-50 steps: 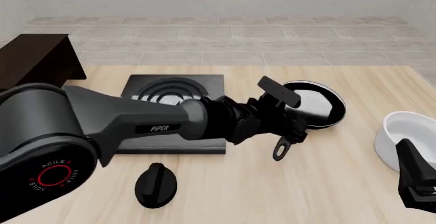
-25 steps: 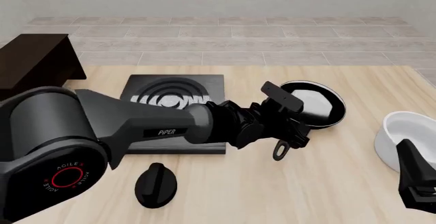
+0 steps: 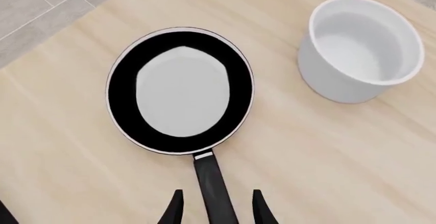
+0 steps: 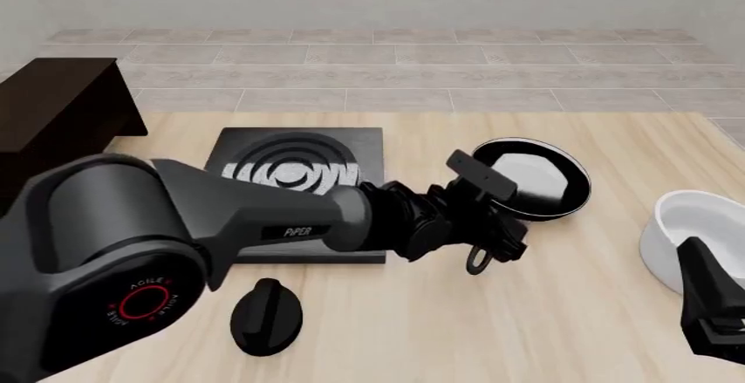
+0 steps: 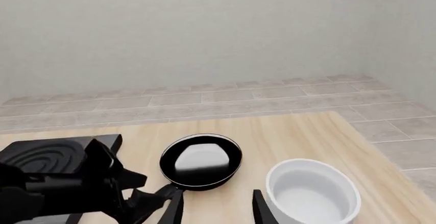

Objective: Put the frying pan on top of the cabinet.

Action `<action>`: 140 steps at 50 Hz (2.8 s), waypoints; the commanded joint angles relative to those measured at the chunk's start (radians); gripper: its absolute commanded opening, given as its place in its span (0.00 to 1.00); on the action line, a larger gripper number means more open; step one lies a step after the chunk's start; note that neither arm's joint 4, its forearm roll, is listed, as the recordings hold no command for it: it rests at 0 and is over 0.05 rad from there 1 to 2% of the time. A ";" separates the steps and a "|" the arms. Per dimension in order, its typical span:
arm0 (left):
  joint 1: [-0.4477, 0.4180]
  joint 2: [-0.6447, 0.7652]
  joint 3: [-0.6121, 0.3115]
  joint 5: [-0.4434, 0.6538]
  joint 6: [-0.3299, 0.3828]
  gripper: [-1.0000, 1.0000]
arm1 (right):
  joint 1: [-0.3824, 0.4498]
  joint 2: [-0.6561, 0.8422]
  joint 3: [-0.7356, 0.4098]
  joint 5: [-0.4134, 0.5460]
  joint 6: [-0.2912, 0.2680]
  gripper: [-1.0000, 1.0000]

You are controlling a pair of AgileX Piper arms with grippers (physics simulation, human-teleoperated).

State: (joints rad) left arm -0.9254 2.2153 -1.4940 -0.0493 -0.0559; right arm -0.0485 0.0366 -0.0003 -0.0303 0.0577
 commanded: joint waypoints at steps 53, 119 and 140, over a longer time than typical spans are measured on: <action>-0.008 0.047 -0.002 -0.014 -0.013 1.00 | 0.001 0.036 0.000 -0.032 0.004 1.00; -0.029 -0.020 0.067 -0.057 -0.017 0.00 | 0.005 0.049 0.000 -0.042 -0.006 1.00; 0.041 -0.072 0.111 -0.082 0.033 0.00 | 0.008 0.054 0.000 -0.046 -0.009 1.00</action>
State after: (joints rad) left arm -0.9098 2.1867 -1.3807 -0.1148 -0.0499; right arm -0.0423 0.0840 -0.0003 -0.0712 0.0500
